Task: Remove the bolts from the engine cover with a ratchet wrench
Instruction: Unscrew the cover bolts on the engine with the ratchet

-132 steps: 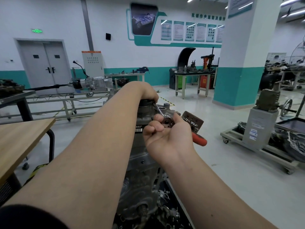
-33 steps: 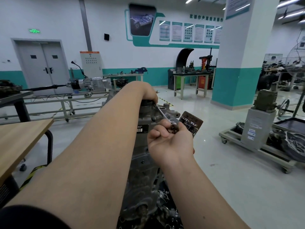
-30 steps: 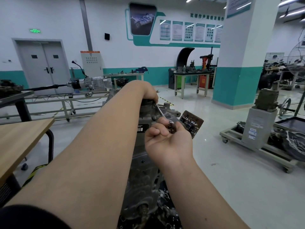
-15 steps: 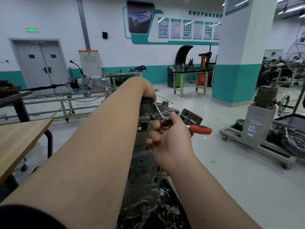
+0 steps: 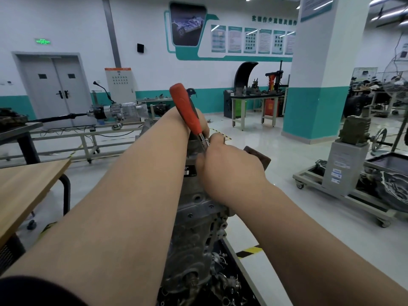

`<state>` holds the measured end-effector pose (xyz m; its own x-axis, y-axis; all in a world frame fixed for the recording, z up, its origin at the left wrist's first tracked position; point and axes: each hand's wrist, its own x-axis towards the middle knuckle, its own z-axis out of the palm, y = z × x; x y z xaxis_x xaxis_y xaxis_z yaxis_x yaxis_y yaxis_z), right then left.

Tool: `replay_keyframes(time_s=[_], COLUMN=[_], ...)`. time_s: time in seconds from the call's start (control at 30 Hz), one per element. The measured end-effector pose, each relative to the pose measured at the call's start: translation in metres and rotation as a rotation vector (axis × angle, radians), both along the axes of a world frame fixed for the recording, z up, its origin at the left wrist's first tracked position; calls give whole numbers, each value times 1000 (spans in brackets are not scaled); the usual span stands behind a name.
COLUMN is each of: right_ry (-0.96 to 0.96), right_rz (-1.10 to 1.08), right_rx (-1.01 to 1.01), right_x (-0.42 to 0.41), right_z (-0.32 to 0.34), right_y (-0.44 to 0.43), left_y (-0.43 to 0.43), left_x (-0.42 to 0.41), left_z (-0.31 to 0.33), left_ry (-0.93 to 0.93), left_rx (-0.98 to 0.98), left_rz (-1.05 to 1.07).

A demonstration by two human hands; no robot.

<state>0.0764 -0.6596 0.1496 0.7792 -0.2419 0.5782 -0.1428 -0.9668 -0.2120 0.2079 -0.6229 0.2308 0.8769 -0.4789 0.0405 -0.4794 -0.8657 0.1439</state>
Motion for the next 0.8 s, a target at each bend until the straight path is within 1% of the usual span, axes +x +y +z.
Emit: replay_keyframes(time_s=[0.07, 0.1, 0.13, 0.17, 0.23, 0.3, 0.37, 0.43, 0.53, 0.63, 0.7, 0.8], right_ry=[-32, -41, -55, -85, -175, -231, -313, -374, -395, -396, -401, -389], right_rz=[44, 80, 134, 209, 366, 475, 583, 694, 805, 871, 881, 857], right_rx=[136, 255, 418, 629, 1137, 1600, 1960, 2210, 2457, 2628, 2658, 2614], right_x=[1, 1, 1, 2, 3, 3, 2, 1, -3, -5, -5, -5], right_z=[1, 1, 0, -1, -6, -13, -18, -20, -21, -20, -21, -22], right_y=[-1, -1, -1, 0, 7, 17, 26, 30, 31, 28, 28, 27], left_y=[1, 2, 3, 3, 5, 4, 4, 5, 5, 4, 4, 4], left_x=[7, 11, 12, 14, 13, 14, 13, 12, 11, 13, 13, 11], left_z=[-2, -3, -3, -4, -3, -3, -3, -3, -3, -3, -3, -2], left_ry=[38, 61, 70, 60, 28, 42, 73, 83, 77, 75, 77, 61], left_rx=[-17, -44, -69, -89, -97, -104, -117, -129, -141, -143, -141, -101], left_rz=[-11, -7, 9, 27, 50, 59, 68, 68, 70, 69, 71, 71])
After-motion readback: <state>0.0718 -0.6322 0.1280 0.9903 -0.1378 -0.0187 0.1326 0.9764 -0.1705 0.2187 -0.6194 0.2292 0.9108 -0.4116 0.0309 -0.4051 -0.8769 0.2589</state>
